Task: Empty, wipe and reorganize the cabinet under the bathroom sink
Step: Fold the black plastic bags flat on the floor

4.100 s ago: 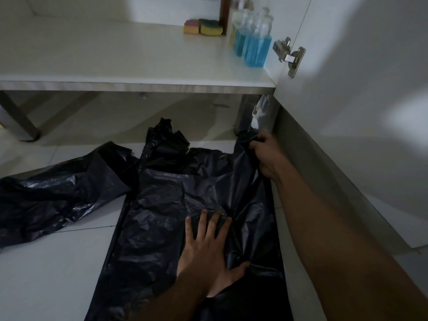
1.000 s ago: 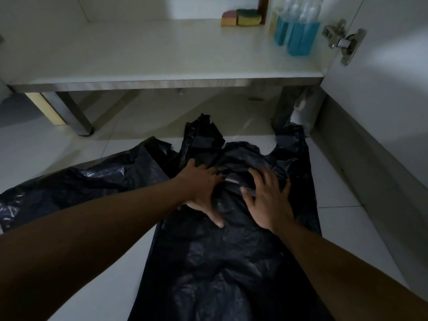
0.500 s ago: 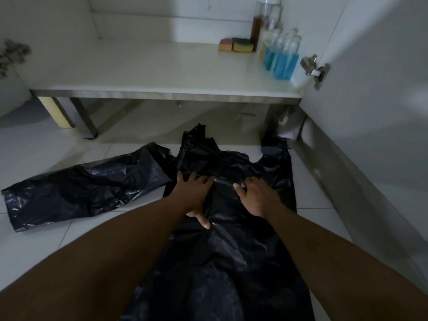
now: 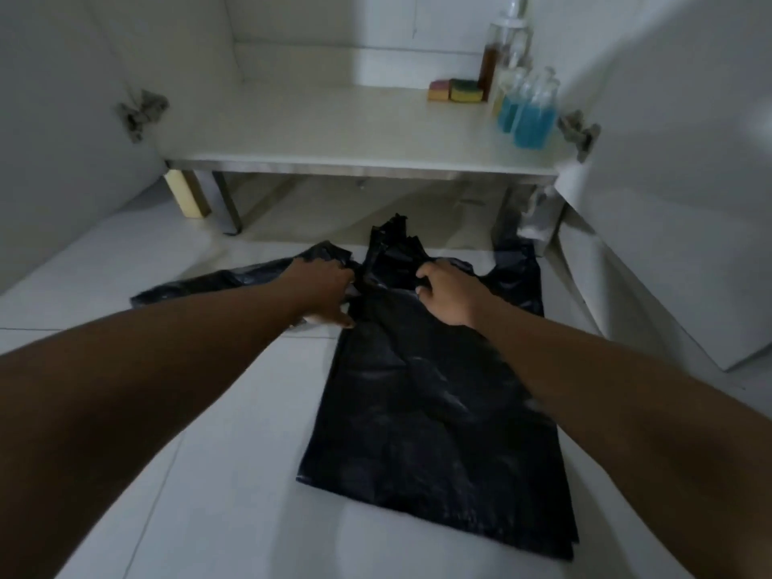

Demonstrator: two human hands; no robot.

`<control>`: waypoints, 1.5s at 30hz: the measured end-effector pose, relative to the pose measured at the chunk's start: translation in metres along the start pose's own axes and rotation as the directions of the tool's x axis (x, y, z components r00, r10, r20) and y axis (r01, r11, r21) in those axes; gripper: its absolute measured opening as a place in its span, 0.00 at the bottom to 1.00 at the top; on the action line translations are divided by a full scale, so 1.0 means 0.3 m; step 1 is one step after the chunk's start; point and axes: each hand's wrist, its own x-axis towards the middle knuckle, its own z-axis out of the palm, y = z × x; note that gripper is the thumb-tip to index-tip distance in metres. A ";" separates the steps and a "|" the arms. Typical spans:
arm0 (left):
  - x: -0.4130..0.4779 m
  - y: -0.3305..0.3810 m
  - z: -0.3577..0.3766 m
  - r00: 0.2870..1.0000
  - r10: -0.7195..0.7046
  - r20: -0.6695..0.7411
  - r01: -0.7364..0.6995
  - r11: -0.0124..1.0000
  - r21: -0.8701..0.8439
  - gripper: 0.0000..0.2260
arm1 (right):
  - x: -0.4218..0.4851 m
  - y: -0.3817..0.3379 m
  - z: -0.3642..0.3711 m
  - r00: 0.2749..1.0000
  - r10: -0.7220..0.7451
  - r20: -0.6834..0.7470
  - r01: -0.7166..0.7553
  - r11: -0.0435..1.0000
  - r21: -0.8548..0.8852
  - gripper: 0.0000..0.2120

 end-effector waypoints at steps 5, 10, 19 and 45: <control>-0.105 -0.177 0.079 0.982 -0.187 -0.018 0.180 0.961 -0.208 0.32 | 0.092 -0.260 0.028 0.998 -0.057 -0.007 0.058 0.991 0.124 0.18; -0.176 -0.397 0.244 0.950 -0.311 -0.003 0.297 0.910 -0.288 0.26 | 0.177 -0.384 0.143 0.994 -0.064 0.084 0.046 0.979 0.199 0.14; -0.229 -0.507 0.489 0.844 -0.272 0.463 0.390 0.903 -0.180 0.30 | 0.219 -0.444 0.264 0.973 0.107 0.203 -0.160 0.951 0.265 0.19; -0.382 -0.360 -0.288 0.598 -0.606 -0.525 0.152 0.728 -0.668 0.23 | -0.108 -0.454 -0.651 0.887 0.437 -0.146 0.029 0.263 0.964 0.07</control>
